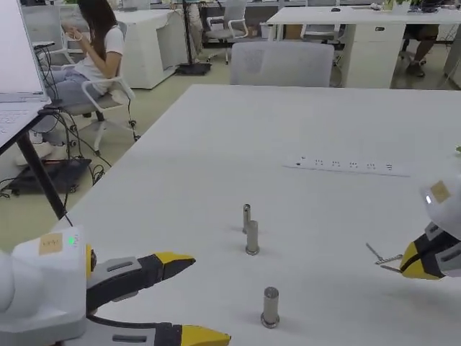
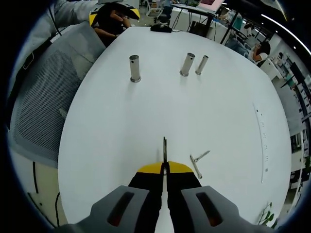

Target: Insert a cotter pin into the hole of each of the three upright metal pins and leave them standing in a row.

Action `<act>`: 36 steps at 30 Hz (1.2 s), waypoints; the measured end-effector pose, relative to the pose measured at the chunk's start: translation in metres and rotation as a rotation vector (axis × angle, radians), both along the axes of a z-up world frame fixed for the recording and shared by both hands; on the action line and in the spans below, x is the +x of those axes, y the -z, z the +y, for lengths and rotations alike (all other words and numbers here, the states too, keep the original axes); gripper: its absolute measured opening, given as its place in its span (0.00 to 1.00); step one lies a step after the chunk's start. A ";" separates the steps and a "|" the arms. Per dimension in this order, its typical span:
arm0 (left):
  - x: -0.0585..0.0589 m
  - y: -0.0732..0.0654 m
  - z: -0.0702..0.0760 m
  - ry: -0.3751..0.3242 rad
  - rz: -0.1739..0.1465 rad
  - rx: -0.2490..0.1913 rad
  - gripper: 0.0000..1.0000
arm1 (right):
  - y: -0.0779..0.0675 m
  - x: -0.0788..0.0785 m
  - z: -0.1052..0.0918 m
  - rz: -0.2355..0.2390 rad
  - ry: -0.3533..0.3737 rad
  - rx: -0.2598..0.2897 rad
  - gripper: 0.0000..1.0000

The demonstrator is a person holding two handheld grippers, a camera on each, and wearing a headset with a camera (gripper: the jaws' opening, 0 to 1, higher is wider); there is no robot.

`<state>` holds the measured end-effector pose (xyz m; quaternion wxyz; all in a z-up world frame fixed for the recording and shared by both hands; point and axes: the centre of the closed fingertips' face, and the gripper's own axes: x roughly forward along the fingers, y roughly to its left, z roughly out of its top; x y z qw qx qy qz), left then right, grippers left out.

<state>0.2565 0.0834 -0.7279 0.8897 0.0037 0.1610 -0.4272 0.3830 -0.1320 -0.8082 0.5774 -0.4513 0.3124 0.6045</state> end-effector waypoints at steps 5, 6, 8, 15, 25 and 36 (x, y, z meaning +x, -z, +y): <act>-0.001 -0.003 -0.009 0.022 -0.011 -0.003 0.68 | -0.015 -0.020 0.013 0.005 -0.023 0.011 0.02; -0.002 -0.004 -0.011 0.027 -0.013 -0.002 0.67 | -0.017 -0.023 0.015 0.006 -0.026 0.014 0.02; -0.004 -0.005 -0.015 0.039 -0.019 0.001 0.67 | -0.023 -0.030 0.021 0.007 -0.033 0.026 0.02; -0.008 -0.006 -0.027 0.077 -0.030 0.004 0.65 | -0.039 -0.056 0.038 0.007 -0.068 0.032 0.02; -0.016 -0.006 -0.049 0.149 -0.040 0.007 0.59 | -0.053 -0.089 0.055 0.019 -0.110 0.024 0.02; -0.022 -0.008 -0.065 0.198 -0.058 0.010 0.55 | -0.064 -0.118 0.075 0.045 -0.130 0.038 0.02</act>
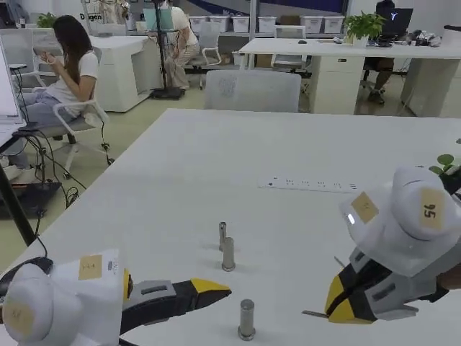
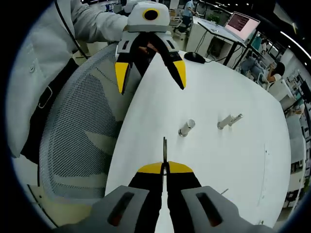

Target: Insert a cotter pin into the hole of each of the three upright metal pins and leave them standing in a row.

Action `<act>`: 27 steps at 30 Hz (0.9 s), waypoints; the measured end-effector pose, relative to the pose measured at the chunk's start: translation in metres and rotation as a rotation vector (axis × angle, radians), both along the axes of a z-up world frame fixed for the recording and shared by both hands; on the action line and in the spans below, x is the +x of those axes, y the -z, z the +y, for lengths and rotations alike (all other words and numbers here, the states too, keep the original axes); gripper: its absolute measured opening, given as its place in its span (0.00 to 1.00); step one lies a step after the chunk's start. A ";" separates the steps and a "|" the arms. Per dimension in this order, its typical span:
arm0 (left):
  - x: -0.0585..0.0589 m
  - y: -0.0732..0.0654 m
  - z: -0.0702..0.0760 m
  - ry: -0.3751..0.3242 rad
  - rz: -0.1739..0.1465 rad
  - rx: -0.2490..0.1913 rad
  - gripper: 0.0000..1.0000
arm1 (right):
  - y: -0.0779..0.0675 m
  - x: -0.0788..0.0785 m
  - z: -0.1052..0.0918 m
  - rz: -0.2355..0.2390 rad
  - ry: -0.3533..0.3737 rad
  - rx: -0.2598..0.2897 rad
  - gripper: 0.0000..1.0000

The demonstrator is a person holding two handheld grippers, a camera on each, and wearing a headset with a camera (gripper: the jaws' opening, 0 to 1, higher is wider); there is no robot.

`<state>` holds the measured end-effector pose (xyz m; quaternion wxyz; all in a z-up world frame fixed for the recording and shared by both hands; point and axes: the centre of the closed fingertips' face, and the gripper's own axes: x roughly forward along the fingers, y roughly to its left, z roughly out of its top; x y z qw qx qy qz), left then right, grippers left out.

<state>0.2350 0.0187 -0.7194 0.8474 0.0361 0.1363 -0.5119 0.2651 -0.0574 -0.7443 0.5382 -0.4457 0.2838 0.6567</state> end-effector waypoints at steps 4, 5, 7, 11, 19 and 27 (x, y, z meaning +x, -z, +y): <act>-0.003 0.001 -0.004 0.014 0.003 0.005 0.53 | -0.001 -0.007 0.006 0.010 -0.005 -0.003 0.02; -0.003 0.001 -0.005 0.016 0.007 0.004 0.53 | -0.001 -0.010 0.007 0.013 -0.006 -0.006 0.02; -0.004 0.001 -0.008 0.022 0.012 0.002 0.52 | 0.000 -0.012 0.010 0.018 -0.008 -0.009 0.02; -0.005 0.001 -0.016 0.040 0.005 0.007 0.49 | -0.001 -0.020 0.018 0.033 -0.013 -0.011 0.02; -0.008 0.002 -0.031 0.090 -0.010 0.028 0.41 | -0.002 -0.032 0.030 0.050 -0.035 -0.018 0.02; -0.010 0.003 -0.035 0.117 -0.029 0.042 0.31 | -0.004 -0.041 0.036 0.073 -0.044 -0.022 0.02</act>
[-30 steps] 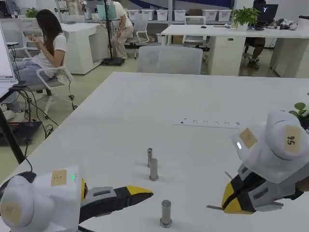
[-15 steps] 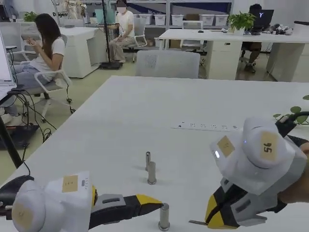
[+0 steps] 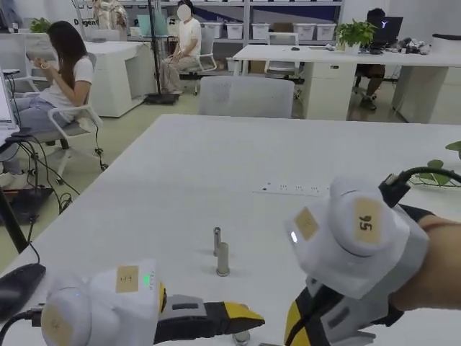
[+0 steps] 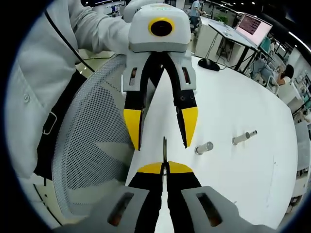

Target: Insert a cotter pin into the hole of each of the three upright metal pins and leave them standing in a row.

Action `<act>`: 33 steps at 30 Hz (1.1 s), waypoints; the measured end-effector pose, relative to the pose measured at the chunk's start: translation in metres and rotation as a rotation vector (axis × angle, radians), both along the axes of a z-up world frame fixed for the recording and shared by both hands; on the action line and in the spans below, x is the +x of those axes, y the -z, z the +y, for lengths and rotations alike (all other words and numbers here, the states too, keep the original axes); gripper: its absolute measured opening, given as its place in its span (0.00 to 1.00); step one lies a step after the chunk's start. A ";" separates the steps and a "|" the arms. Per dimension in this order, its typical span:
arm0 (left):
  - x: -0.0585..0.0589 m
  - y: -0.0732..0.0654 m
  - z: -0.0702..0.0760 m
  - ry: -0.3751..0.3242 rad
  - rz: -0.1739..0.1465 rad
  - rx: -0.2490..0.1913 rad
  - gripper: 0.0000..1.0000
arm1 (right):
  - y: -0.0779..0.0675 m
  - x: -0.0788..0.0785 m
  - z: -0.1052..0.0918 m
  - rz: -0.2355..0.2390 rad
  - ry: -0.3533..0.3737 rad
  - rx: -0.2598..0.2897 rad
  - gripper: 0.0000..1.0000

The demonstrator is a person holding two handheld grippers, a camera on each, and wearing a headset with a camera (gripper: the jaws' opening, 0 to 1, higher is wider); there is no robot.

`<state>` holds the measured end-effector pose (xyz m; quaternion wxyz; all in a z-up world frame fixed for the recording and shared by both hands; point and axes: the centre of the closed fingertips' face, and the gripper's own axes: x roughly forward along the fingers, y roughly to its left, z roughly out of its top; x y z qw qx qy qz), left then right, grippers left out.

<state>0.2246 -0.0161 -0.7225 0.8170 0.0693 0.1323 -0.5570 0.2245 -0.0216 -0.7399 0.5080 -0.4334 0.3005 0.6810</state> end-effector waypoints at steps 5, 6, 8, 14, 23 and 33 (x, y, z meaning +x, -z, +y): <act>-0.002 0.000 -0.001 0.012 -0.011 0.007 0.23 | -0.002 -0.003 0.004 0.012 -0.008 0.003 0.02; -0.002 0.000 -0.001 0.013 -0.011 0.007 0.22 | -0.003 -0.004 0.005 0.014 -0.010 0.002 0.02; -0.002 0.000 -0.001 0.019 -0.011 0.009 0.19 | -0.003 -0.005 0.006 0.015 -0.013 0.000 0.02; -0.004 0.001 -0.002 0.027 -0.012 0.013 0.12 | -0.003 -0.008 0.007 0.025 -0.028 -0.008 0.02; -0.007 0.002 -0.002 0.039 -0.006 0.020 0.03 | -0.003 -0.011 0.007 0.032 -0.038 -0.015 0.02; -0.009 0.000 -0.002 0.056 -0.022 0.022 0.01 | -0.005 -0.014 0.007 0.038 -0.046 -0.014 0.02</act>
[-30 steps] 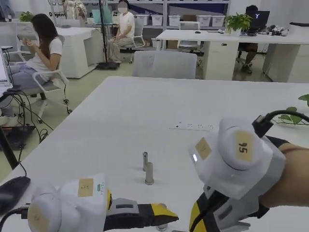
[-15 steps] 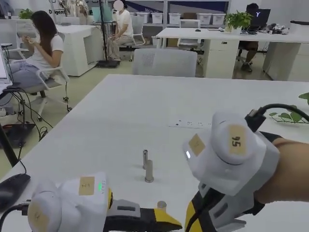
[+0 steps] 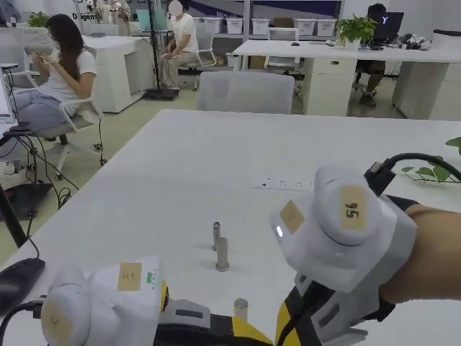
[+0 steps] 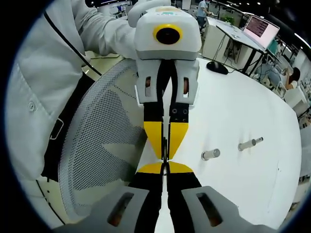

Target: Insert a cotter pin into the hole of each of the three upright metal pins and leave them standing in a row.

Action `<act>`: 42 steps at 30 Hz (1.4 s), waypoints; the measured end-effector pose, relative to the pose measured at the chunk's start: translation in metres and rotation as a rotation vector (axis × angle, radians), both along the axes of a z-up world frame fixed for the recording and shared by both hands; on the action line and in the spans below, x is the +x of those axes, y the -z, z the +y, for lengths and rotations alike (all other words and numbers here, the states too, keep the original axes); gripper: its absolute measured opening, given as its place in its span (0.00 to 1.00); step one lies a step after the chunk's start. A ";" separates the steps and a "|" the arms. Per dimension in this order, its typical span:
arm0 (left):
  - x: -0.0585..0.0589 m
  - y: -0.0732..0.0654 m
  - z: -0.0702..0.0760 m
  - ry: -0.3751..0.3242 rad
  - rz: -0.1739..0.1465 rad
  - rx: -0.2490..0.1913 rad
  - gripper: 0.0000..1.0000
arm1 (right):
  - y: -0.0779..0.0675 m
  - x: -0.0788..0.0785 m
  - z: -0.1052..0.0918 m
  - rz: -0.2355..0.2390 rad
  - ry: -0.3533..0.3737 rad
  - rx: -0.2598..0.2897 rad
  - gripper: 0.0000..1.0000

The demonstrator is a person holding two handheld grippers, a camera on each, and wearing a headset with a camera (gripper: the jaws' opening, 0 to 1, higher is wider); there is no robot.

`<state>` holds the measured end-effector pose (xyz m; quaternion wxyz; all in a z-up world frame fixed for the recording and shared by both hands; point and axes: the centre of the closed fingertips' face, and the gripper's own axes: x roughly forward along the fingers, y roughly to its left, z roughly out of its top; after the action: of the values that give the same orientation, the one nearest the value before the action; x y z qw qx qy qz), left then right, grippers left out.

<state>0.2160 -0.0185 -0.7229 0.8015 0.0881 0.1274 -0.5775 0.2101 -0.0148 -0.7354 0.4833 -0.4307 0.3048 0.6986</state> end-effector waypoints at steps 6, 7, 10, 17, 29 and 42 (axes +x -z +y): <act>0.000 -0.001 0.001 0.005 0.001 -0.003 0.00 | -0.001 -0.001 0.001 0.010 0.005 0.014 0.03; 0.000 -0.001 0.001 0.005 0.002 -0.003 0.00 | -0.001 -0.001 0.001 0.011 0.005 0.017 0.03; 0.001 -0.002 0.002 0.002 0.015 -0.012 0.00 | -0.002 0.000 0.001 0.011 0.003 0.021 0.04; 0.002 -0.002 0.004 0.006 0.019 -0.010 0.00 | -0.001 0.003 0.002 0.006 0.010 0.034 0.08; -0.003 -0.007 0.007 0.042 -0.006 -0.006 0.00 | -0.005 0.003 -0.013 0.160 0.037 0.046 0.13; -0.016 -0.016 0.000 0.111 -0.050 0.017 0.00 | -0.017 -0.013 -0.012 0.459 0.016 0.079 0.12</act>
<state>0.1996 -0.0189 -0.7069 0.7705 0.1159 0.1073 -0.6176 0.1975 -0.0263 -0.7185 0.4233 -0.2385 0.3825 0.7858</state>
